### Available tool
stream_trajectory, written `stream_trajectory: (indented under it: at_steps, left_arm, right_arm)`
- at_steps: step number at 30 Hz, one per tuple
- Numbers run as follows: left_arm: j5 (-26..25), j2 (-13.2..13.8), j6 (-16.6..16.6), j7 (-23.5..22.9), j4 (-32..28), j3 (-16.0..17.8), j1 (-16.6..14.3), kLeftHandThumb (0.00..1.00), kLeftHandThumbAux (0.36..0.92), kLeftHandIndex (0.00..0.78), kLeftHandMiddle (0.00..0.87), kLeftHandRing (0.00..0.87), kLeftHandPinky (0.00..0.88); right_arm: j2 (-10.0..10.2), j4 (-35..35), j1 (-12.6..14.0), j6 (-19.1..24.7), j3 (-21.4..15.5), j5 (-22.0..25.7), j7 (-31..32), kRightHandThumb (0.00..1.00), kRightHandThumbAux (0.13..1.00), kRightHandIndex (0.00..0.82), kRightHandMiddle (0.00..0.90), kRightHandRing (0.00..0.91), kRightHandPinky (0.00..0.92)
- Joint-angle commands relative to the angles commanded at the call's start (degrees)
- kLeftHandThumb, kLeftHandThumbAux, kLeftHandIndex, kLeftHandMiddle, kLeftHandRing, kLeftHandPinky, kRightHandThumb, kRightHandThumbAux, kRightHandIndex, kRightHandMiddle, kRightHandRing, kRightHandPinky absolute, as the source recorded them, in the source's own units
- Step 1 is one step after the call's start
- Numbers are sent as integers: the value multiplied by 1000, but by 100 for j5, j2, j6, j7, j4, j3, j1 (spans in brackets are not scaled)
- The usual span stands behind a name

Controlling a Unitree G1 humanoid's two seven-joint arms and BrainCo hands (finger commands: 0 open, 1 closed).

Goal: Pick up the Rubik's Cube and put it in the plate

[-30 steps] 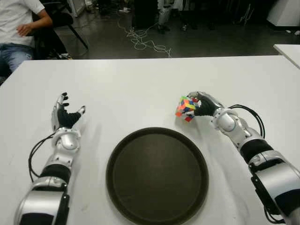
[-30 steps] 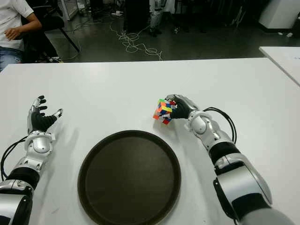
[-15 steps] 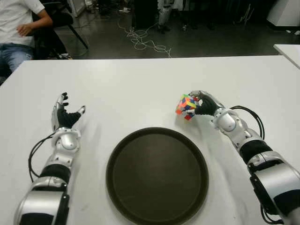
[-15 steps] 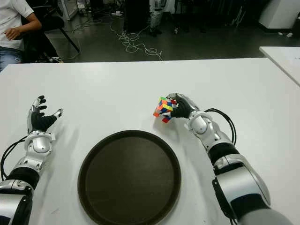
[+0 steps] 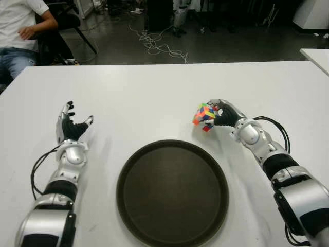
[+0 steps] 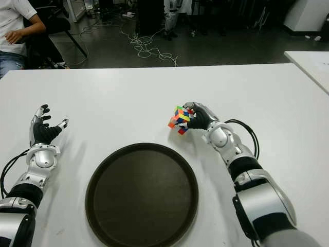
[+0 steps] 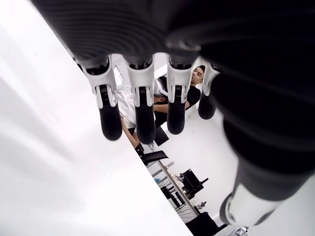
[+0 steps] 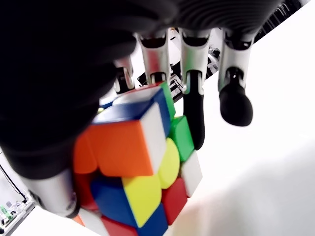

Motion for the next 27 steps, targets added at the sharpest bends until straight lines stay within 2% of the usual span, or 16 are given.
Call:
stream_trajectory:
  at_steps: [3, 7, 9, 11, 13, 14, 17, 22, 27]
  left_arm:
    - [11, 3, 0, 10, 1, -5, 0, 304, 753, 111, 162, 168, 204]
    - [7, 10, -21, 3, 22, -1, -13, 317, 758, 116, 172, 184, 228]
    - [7, 14, -30, -9, 31, -3, -14, 314, 758, 115, 175, 187, 229]
    - [12, 18, -39, -11, 45, -8, -15, 310, 758, 113, 175, 187, 226]
    - [14, 22, -44, -12, 55, -8, -19, 308, 757, 111, 174, 187, 223]
    - [20, 22, -40, -5, 56, -11, -20, 307, 757, 110, 174, 187, 222]
    - [13, 14, -32, -8, 49, -7, -25, 311, 759, 112, 176, 191, 240]
    - [-24, 6, -44, -42, 54, 18, -27, 317, 756, 113, 182, 202, 260]
    - [-56, -3, -58, -55, 65, 43, -29, 306, 754, 108, 179, 199, 255]
  right_arm:
    - [-36, -4, -11, -44, -89, 64, -35, 682, 735, 432, 750, 774, 758]
    - [-168, -196, -60, -297, -420, 381, -25, 680, 733, 433, 755, 781, 767]
    - [-145, -457, 15, -426, -610, 612, 39, 680, 733, 434, 765, 787, 773]
    - [-105, -829, 198, -594, -852, 963, 184, 680, 732, 434, 775, 793, 779]
    - [-92, -994, 283, -624, -938, 1093, 260, 680, 732, 435, 782, 798, 782]
    - [-19, -1252, 389, -617, -1076, 1373, 435, 680, 732, 435, 784, 799, 784]
    - [191, -1925, 608, -396, -1482, 2277, 1062, 682, 729, 437, 802, 813, 797]
    - [289, -2391, 768, 51, -1663, 2719, 1405, 685, 727, 436, 794, 806, 787]
    - [451, -3349, 1118, 739, -1702, 2970, 1469, 688, 728, 434, 773, 784, 769]
